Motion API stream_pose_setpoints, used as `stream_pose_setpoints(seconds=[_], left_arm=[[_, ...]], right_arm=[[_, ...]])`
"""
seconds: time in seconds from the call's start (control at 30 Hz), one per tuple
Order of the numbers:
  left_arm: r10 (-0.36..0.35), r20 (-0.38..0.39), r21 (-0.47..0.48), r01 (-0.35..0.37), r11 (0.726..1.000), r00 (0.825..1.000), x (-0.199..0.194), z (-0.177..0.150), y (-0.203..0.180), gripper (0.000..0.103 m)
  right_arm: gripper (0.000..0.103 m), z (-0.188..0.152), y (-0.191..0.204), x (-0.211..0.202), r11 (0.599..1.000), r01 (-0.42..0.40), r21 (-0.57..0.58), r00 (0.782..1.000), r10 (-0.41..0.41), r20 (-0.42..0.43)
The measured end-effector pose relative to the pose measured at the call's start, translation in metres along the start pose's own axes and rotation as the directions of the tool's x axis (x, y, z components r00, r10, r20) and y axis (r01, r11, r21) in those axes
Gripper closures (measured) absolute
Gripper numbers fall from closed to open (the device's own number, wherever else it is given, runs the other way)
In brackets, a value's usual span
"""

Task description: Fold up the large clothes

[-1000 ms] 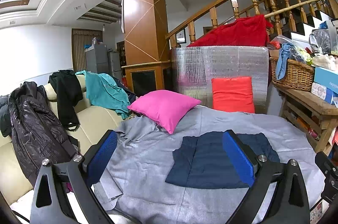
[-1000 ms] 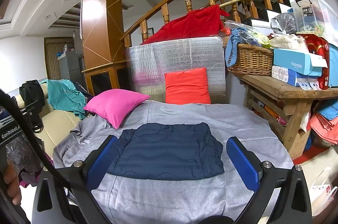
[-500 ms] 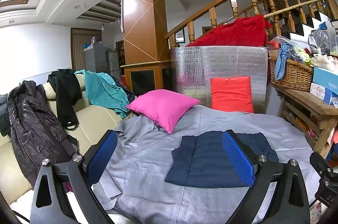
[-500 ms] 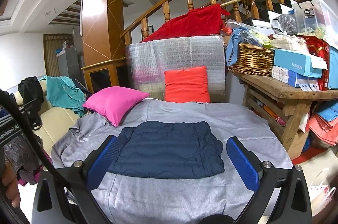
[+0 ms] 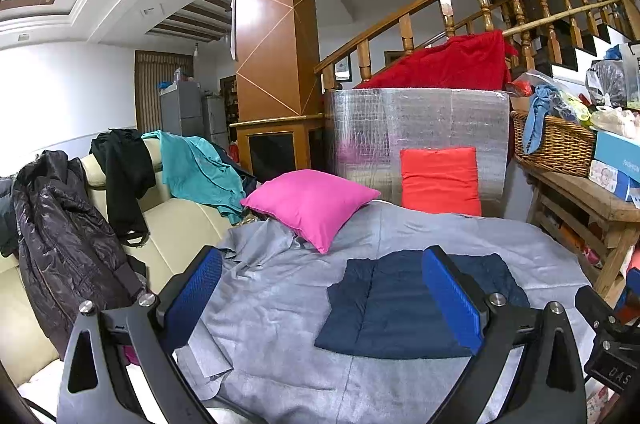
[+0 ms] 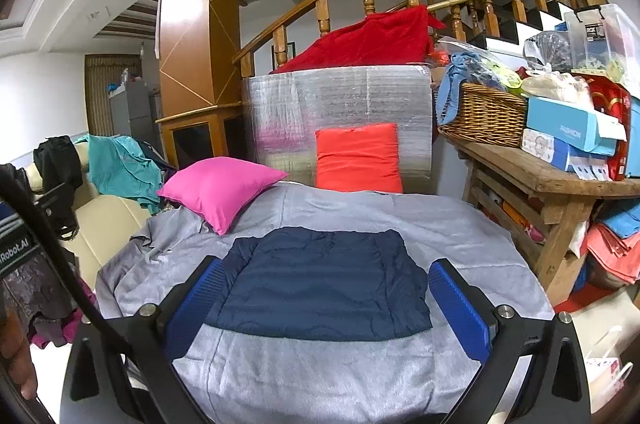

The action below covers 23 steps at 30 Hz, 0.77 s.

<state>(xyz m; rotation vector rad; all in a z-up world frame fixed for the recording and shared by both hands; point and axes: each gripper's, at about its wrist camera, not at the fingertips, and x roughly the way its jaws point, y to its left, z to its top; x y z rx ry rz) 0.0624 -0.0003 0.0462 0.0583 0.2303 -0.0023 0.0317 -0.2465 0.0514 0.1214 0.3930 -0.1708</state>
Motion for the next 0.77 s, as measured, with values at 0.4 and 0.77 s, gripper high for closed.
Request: stream_pose_setpoints(seconds=[0.4,0.77], left_arm=[[-0.009,-0.036,-0.02,0.009,1.0,0.999,0.041,0.007,0.001,0.003],[-0.018,-0.088,-0.036,0.015,0.999,0.996,0.11,0.0,-0.012,0.003]], right_arm=[[0.0,0.013,0.006,0.048,1.0,0.017,-0.004,0.999,-0.017,-0.027],[0.0,0.019,-0.015,0.119,0.999,0.038,0.023,0.996,-0.036,-0.076]])
